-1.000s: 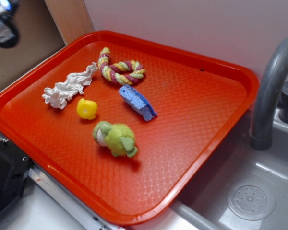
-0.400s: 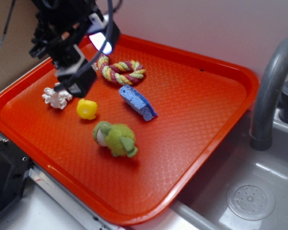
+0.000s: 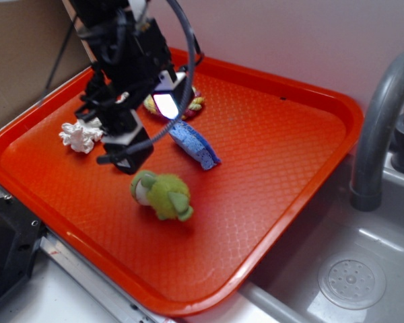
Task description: Grab the green animal.
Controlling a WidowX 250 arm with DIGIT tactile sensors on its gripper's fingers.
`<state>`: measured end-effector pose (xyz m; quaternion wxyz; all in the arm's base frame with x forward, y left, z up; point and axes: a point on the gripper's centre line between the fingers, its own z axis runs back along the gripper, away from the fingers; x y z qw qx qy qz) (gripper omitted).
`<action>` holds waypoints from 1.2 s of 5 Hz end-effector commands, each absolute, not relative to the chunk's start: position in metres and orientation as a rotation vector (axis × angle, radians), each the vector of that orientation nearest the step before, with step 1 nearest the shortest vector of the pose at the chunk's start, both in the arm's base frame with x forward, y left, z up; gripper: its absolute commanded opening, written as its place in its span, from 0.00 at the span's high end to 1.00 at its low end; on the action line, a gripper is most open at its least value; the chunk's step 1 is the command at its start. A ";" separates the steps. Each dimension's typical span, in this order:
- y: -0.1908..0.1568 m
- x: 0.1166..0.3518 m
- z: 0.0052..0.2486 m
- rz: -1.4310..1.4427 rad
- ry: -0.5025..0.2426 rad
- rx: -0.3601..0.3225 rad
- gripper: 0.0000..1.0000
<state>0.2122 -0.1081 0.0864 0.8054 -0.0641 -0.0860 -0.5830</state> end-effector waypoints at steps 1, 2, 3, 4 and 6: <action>-0.134 0.184 0.064 -1.398 -0.131 -0.174 0.00; -0.137 0.177 0.053 -1.399 -0.084 -0.175 0.00; -0.139 0.173 0.038 -1.400 -0.023 -0.141 0.00; -0.138 0.173 0.030 -1.362 0.015 -0.086 0.24; -0.138 0.173 0.041 -1.302 -0.022 0.005 1.00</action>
